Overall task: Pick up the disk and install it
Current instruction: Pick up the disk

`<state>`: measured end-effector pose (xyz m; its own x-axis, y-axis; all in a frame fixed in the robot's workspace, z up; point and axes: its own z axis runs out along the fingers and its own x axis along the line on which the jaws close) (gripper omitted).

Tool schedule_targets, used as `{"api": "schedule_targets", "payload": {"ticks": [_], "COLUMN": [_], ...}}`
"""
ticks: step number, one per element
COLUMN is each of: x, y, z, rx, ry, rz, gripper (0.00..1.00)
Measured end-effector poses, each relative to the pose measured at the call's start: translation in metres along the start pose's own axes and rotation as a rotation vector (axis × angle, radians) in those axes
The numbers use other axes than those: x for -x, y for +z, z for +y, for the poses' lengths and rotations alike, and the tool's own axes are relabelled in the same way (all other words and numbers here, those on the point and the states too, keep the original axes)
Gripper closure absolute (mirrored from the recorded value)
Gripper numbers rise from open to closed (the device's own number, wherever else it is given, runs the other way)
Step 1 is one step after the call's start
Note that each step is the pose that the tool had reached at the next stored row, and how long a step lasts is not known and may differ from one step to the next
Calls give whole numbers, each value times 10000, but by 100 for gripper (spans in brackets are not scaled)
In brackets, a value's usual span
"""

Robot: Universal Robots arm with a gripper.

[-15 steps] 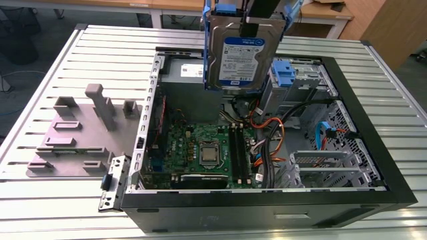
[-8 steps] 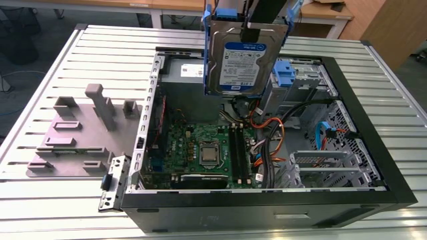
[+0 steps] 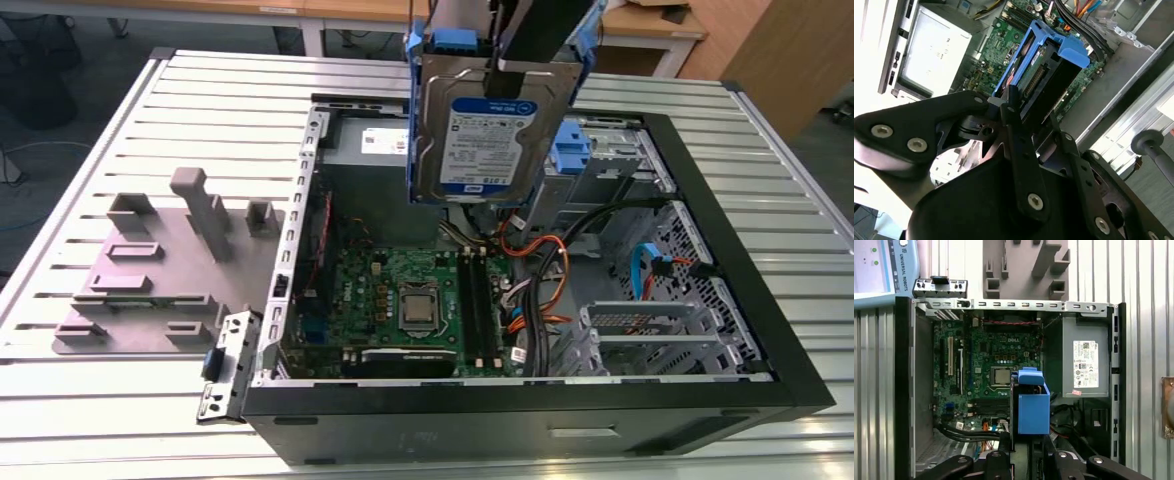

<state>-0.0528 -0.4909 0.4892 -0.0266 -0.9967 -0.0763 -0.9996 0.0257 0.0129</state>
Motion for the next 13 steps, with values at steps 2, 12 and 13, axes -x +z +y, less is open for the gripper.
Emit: {"api": "schedule_targets", "payload": {"ticks": [2, 12, 13], "x": [-41, -191, -211], "y": [-3, 17, 22], "z": [-1, -5, -6], "rx": [0, 0, 0], "ry": [0, -1, 0], "rz": [0, 0, 0], "gripper": [65, 65, 65]}}
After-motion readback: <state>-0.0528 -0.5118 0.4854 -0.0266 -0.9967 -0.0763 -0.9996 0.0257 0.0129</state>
